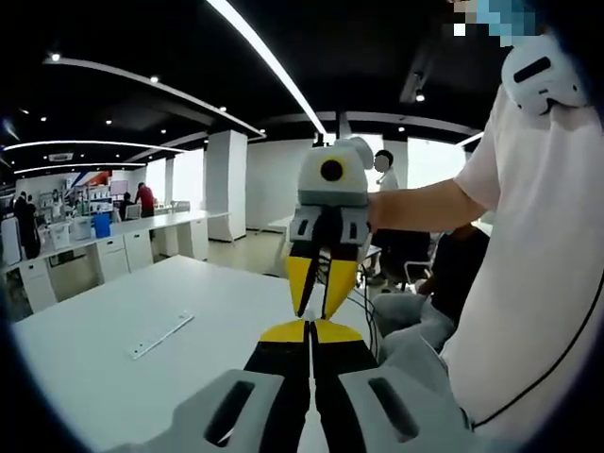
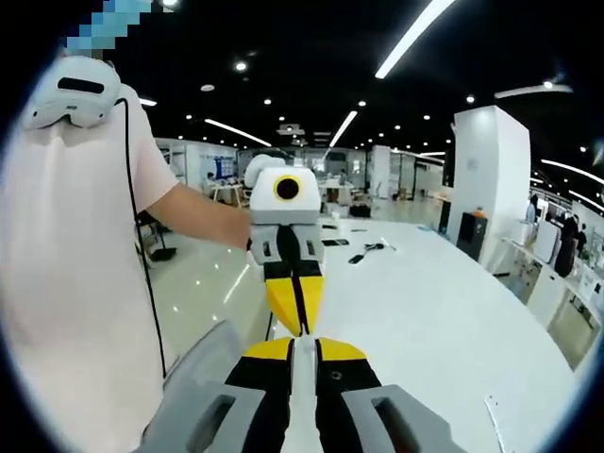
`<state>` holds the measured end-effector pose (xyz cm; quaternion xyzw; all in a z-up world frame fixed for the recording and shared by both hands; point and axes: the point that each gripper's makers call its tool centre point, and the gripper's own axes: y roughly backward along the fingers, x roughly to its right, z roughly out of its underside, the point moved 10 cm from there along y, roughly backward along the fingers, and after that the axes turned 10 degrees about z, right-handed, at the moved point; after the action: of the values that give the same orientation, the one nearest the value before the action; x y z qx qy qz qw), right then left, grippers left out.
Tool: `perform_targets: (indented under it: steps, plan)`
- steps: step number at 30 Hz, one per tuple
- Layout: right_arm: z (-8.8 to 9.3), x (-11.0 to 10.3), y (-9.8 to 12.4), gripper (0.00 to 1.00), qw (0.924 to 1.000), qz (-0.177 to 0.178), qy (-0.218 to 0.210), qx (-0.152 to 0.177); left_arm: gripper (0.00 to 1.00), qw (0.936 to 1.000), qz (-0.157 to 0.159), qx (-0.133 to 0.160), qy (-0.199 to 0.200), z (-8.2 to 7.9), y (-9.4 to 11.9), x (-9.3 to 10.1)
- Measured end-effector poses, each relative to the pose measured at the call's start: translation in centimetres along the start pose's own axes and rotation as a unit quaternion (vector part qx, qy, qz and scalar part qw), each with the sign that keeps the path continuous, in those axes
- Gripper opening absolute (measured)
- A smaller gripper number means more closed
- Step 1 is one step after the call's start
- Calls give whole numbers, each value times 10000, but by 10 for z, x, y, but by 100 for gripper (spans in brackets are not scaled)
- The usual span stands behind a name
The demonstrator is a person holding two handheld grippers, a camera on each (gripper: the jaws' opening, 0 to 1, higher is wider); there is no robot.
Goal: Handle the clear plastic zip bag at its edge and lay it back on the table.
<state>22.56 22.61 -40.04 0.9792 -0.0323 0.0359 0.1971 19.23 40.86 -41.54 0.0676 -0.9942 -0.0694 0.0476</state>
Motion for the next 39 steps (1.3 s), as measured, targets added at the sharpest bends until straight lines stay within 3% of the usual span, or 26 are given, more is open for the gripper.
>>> perform_targets:
  steps: [39]
  plan:
    - [3, -5, -10, 0, 9975, -111, 507, -489, 0, 9999, 52, -128, -53, 11, 4, 3]
